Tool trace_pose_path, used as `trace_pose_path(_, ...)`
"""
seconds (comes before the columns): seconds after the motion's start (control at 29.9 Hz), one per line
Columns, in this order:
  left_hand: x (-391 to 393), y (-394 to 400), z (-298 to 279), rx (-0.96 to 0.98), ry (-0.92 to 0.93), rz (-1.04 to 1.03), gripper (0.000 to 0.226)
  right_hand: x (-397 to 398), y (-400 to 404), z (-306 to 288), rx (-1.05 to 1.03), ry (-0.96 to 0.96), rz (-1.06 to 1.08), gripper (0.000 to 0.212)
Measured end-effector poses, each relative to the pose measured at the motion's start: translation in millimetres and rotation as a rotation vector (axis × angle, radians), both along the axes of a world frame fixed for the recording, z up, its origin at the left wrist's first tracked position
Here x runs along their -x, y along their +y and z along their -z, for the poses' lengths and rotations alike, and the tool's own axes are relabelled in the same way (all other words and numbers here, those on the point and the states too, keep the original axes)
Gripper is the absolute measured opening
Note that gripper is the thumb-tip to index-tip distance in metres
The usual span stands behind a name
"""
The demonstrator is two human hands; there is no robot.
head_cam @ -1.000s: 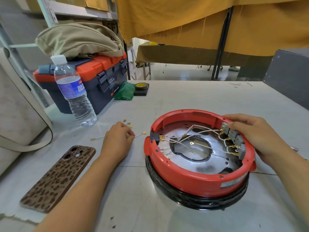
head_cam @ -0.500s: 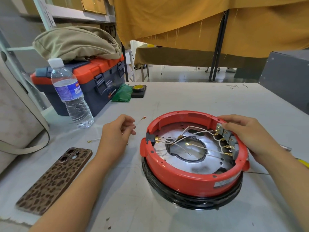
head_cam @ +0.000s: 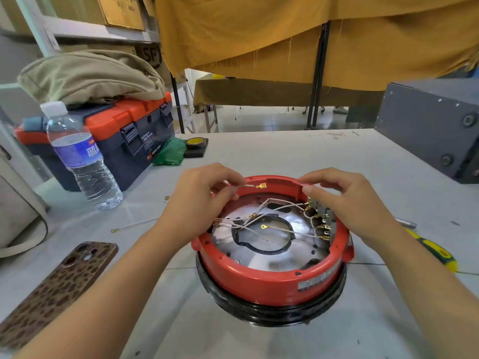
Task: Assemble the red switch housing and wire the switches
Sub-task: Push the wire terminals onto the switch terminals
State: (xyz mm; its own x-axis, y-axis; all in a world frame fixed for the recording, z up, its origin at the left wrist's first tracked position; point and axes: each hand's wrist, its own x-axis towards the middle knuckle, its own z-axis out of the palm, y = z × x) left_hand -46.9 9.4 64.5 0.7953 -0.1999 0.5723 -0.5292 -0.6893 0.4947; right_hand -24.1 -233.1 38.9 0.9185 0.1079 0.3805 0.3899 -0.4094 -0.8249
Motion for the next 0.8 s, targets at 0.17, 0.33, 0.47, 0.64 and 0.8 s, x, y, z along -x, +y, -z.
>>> trace_pose_path(0.17, -1, -27, 0, -0.017, 0.071, 0.108, 0.018, 5, 0, -3, 0.011, -0.016, -0.117, 0.013)
trace_pose_path(0.33, -5, -43, 1, -0.065, 0.076, 0.134, 0.018, 7, 0, -4, 0.005, -0.031, -0.129, 0.011)
trace_pose_path(0.47, -8, -47, 2, -0.088, 0.094, 0.136, 0.017, 6, -1, -4, 0.001, -0.047, -0.091, 0.009)
trace_pose_path(0.64, -11, -56, -1, -0.025, 0.154, 0.174, 0.013, 7, 4, -3, -0.023, -0.039, -0.089, 0.010)
trace_pose_path(0.8, -16, -65, 0, -0.030, 0.130, 0.186, 0.015, 8, 3, -3, -0.067, -0.030, -0.074, 0.009)
